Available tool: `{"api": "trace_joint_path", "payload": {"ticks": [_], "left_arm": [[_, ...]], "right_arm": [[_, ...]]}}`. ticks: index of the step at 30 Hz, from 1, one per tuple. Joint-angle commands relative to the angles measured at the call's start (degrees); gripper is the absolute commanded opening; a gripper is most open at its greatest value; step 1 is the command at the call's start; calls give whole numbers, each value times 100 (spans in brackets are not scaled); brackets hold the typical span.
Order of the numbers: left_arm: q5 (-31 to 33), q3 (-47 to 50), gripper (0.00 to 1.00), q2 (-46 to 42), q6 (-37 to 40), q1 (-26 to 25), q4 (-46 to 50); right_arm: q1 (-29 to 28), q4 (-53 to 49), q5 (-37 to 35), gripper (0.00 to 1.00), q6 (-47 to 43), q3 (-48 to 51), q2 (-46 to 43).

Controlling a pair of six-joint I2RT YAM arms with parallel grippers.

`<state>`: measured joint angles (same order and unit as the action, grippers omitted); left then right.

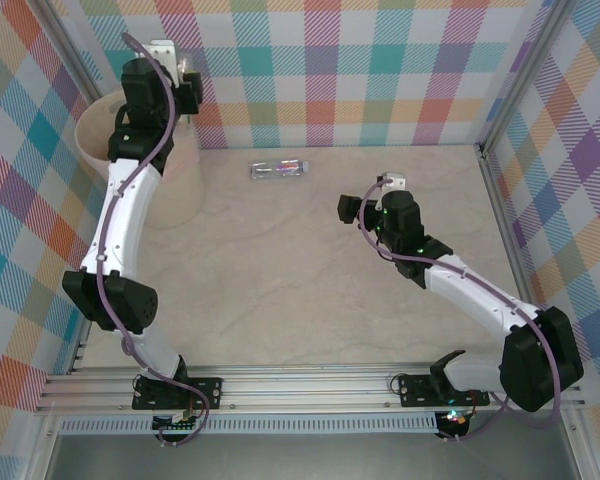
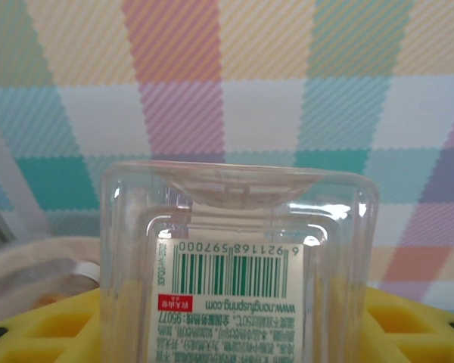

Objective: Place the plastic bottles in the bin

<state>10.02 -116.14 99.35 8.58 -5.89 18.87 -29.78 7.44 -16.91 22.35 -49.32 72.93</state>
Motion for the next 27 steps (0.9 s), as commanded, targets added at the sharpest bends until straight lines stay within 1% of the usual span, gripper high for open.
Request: {"api": "trace_joint_path", "payload": {"ticks": [1, 5, 10, 14, 16, 17, 18, 20, 23, 25, 27], "left_arm": [[294, 101, 57, -86, 564, 437, -751], [15, -44, 59, 158, 775, 1046, -587], [-749, -194, 59, 477, 382, 1784, -359], [-1104, -354, 60, 808, 173, 2081, -341], [-1114, -432, 61, 971, 217, 2140, -349], [-1062, -431, 62, 1027, 274, 2153, -163], [-979, -430, 65, 1086, 320, 2166, -119], [-1015, -461, 72, 1167, 321, 2215, 19], [-1139, -636, 91, 1167, 292, 2215, 314], [-1299, -856, 96, 1133, 229, 2215, 523], [-1359, -1015, 97, 1074, 84, 2222, 641]], "right_arm": [[37, 29, 25, 100, 129, -227, 55], [45, -29, 13, 100, 138, -232, 16], [45, -53, -108, 100, 176, -119, -126], [45, -113, -163, 100, 191, -44, -220], [42, -138, -203, 100, 205, 4, -258], [39, -138, -224, 100, 217, 25, -282], [43, -138, -234, 100, 226, 58, -303], [51, -157, -243, 100, 205, 76, -347], [69, -199, -287, 100, 147, 89, -393], [86, -182, -300, 100, 130, 89, -393], [95, -149, -291, 100, 129, 87, -355]]}}
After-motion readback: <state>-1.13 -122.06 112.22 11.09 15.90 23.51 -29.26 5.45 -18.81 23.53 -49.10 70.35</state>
